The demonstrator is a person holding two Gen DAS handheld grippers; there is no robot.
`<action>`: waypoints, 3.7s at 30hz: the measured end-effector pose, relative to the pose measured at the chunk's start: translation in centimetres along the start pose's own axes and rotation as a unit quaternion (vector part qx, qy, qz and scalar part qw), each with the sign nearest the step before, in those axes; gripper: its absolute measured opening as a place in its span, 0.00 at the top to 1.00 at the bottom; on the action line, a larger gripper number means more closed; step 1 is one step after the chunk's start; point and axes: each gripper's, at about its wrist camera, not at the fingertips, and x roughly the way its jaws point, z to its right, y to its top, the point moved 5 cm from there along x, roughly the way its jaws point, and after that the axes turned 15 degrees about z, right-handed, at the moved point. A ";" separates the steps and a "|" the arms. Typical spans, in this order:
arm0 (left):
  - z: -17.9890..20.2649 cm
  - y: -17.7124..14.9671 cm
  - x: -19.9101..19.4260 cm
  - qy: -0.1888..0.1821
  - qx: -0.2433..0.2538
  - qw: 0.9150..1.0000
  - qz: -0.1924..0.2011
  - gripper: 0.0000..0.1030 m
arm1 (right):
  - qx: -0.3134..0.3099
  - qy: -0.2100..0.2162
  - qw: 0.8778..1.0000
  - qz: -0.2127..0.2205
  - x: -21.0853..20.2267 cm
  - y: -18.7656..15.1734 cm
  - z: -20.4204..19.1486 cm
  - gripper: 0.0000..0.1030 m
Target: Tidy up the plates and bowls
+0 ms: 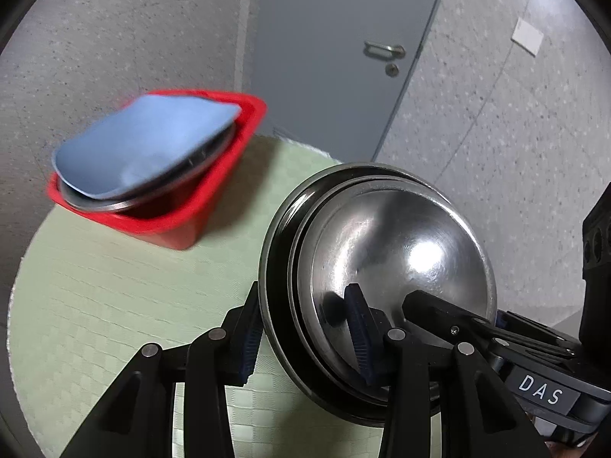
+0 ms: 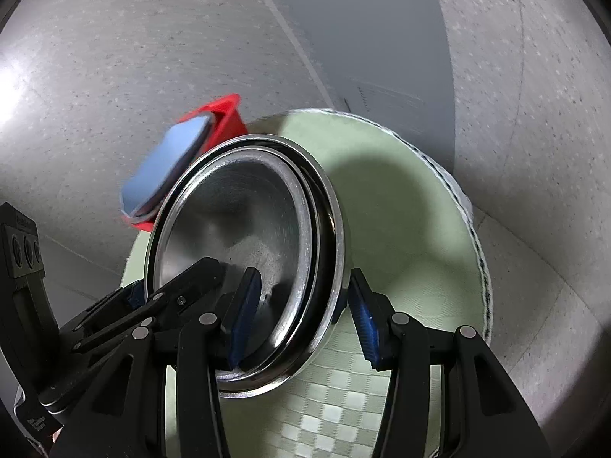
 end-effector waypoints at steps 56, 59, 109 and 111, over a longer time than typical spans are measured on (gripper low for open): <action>-16.7 9.3 -0.8 0.202 -0.099 0.971 0.079 0.16 | -0.197 0.055 0.979 -0.019 16.7 6.5 -16.0 0.42; -15.2 9.1 -3.3 0.212 -0.091 0.967 0.103 0.10 | -0.203 0.065 0.977 0.004 13.6 6.4 -16.0 0.41; 22.2 -39.2 -57.2 0.170 0.032 0.934 0.312 0.01 | -0.217 -0.002 0.939 0.268 -45.3 -26.9 -1.6 0.00; 23.1 -40.7 -57.8 0.175 0.040 0.934 0.309 0.01 | -0.212 0.008 0.942 0.260 -46.0 -28.5 -0.5 0.00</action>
